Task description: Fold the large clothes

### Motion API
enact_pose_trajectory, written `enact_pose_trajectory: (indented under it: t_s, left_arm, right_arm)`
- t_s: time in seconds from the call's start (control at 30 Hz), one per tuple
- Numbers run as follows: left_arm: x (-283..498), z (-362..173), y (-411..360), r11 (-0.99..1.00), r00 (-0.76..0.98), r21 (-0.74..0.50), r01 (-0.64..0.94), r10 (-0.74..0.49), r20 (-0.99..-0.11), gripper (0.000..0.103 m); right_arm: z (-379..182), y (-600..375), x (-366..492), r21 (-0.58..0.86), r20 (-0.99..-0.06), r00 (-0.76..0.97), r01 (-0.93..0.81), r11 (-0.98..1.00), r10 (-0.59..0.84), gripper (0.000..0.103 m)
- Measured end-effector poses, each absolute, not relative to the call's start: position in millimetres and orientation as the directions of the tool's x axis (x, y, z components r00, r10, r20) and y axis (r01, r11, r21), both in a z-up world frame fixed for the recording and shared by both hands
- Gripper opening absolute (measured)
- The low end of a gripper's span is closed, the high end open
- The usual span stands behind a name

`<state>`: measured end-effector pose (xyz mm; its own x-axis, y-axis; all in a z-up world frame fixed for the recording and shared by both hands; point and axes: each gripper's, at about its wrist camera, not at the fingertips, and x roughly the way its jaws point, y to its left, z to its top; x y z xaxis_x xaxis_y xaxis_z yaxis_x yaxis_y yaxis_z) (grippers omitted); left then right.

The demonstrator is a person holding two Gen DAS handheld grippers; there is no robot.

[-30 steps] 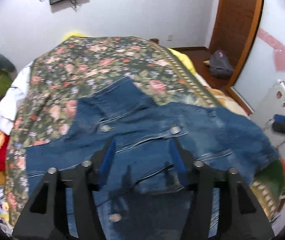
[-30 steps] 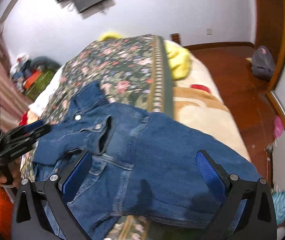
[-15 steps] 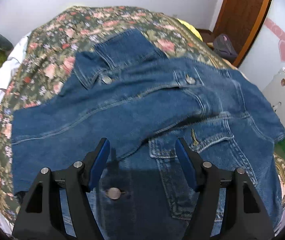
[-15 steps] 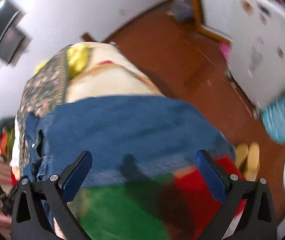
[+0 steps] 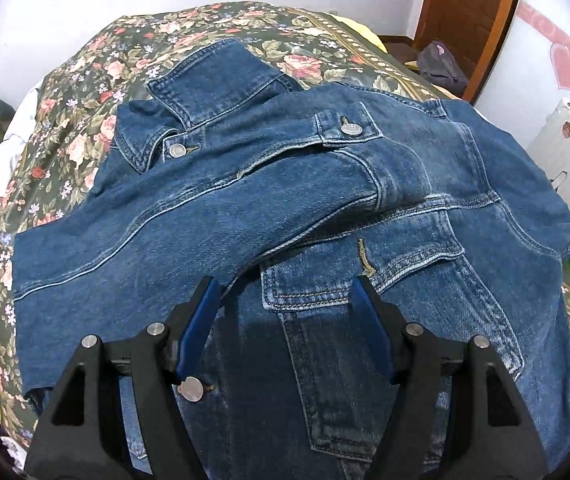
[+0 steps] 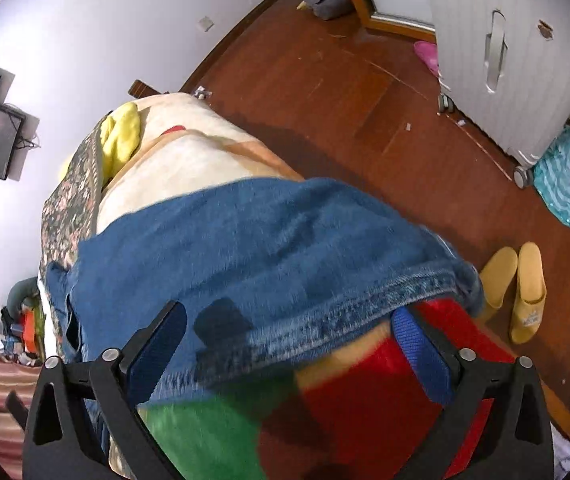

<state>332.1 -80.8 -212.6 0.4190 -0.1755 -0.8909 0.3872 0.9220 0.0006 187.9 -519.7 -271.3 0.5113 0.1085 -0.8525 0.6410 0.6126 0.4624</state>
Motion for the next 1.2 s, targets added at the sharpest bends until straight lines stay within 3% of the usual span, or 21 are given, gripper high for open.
enact_pose_trajectory:
  t_s: [0.07,0.2,0.3,0.57,0.87,1.03,1.2]
  left_arm:
    - [333,-211,-77,0.927,0.421,-0.002,0.375,-0.173,-0.890,0.067]
    - [336,-208,-70,0.939,0.430,-0.012,0.343,-0.168,-0.887,0.067]
    - [335,-203,-65,0.944,0.443,-0.013,0.330,-0.167,-0.881,0.067]
    - [330,-177,-48,0.953,0.510,-0.021,0.302,-0.180,-0.841,0.067]
    - [317,-142,-7,0.964,0.588,-0.099,0.246,-0.229,-0.776,0.067]
    - [303,-123,26,0.969,0.643,-0.127,0.212,-0.236,-0.728,0.067]
    - [289,-117,59,0.975,0.667,-0.144,0.170,-0.221,-0.711,0.067]
  right_arm:
    - [-274,-523,200,0.439,-0.859,0.506,0.649,0.622,0.079,0.078]
    - [-275,-527,219,0.383,-0.870,0.494,0.661,0.645,0.011,0.038]
    - [-261,-524,227,0.382,-0.848,0.530,0.638,0.669,-0.021,0.022]
    - [-160,-493,252,0.427,-0.686,0.726,0.462,0.777,-0.055,0.016]
    - [-31,-368,294,0.445,-0.453,0.879,0.082,0.892,0.146,0.011]
    - [-9,-278,329,0.401,-0.436,0.865,-0.061,0.914,0.249,0.011]
    - [-32,-180,376,0.383,-0.517,0.780,-0.159,0.910,0.354,0.011]
